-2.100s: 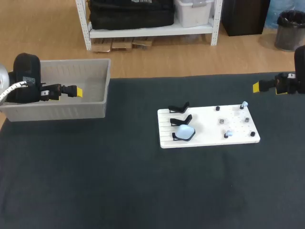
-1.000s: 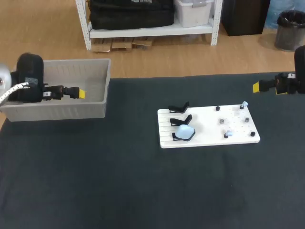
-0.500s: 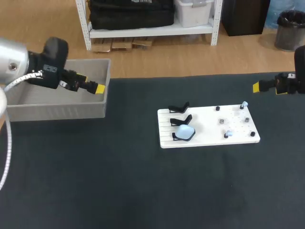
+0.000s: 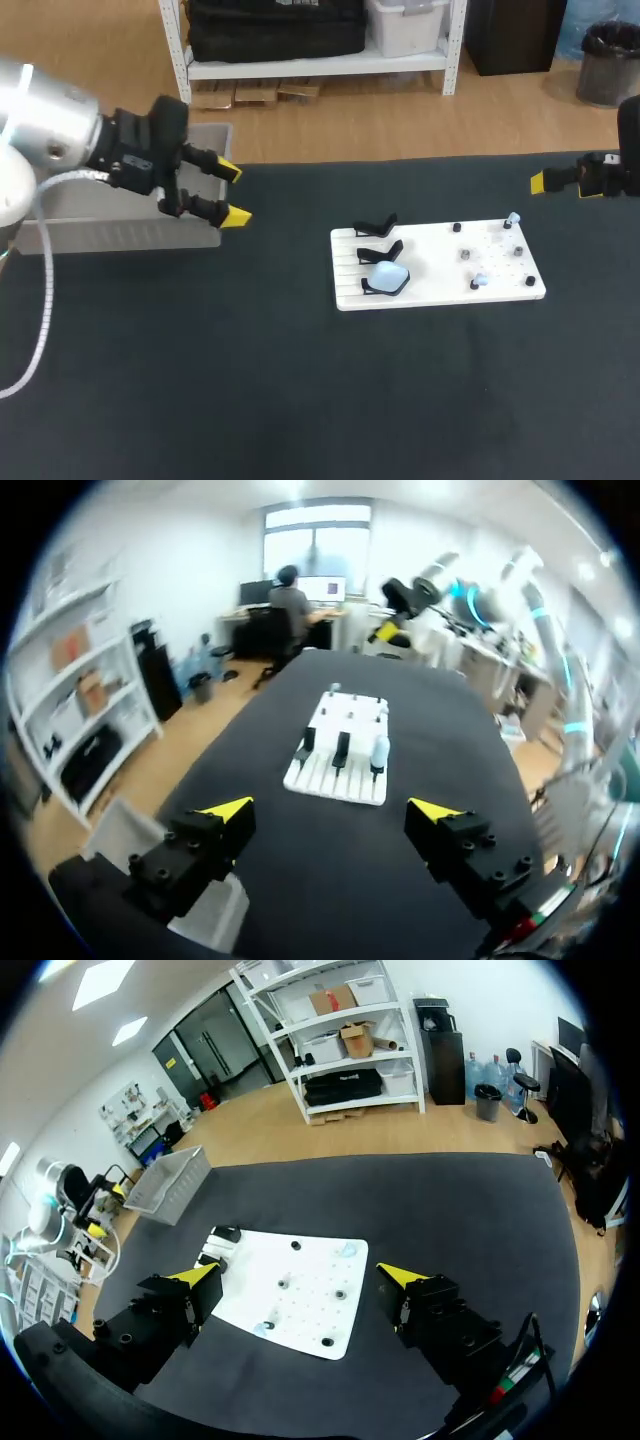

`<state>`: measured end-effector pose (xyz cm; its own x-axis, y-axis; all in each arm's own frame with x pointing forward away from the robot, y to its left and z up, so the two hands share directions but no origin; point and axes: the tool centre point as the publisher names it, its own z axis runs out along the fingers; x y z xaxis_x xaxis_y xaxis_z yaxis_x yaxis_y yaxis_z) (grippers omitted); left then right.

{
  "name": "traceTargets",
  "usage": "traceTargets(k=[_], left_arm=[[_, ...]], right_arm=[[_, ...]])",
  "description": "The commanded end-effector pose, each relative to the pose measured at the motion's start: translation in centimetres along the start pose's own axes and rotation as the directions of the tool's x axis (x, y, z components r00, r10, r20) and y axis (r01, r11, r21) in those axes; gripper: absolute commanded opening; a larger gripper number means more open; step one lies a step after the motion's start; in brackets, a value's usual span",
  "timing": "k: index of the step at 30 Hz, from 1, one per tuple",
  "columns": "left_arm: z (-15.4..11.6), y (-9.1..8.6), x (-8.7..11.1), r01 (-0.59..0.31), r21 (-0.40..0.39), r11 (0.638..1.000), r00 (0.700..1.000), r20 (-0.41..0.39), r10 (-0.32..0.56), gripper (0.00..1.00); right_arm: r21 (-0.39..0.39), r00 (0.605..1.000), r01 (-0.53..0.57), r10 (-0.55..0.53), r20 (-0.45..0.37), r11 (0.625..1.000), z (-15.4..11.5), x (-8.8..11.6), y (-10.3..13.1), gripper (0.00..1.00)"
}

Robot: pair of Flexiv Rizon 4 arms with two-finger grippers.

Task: Pick up each earbud case from the left stands, insert the matching earbuds, close the lid, and place the case in the box.

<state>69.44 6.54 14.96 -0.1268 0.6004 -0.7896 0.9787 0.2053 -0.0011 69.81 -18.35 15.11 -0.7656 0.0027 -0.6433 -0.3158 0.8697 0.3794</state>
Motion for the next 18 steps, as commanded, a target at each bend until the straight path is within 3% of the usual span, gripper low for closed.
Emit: traceTargets(k=[1,10,18], left_arm=[[2.4,0.8,-0.6,-0.051,0.071,0.996,0.999,0.013,0.05,1.0],[6.9,-0.8,-1.8,-0.126,0.133,0.983,0.992,0.05,0.12,1.0],[10.1,-2.3,-1.4,-0.148,0.18,0.972,0.988,0.065,0.139,1.0]], right_arm=[[-0.006,1.0,0.001,-0.001,-0.001,1.0,0.0,0.0,-0.1,1.0],[-0.006,1.0,0.001,-0.001,-0.001,1.0,0.0,0.0,-0.1,1.0],[-0.006,1.0,0.001,-0.001,-0.001,1.0,0.0,0.0,-0.1,1.0]])
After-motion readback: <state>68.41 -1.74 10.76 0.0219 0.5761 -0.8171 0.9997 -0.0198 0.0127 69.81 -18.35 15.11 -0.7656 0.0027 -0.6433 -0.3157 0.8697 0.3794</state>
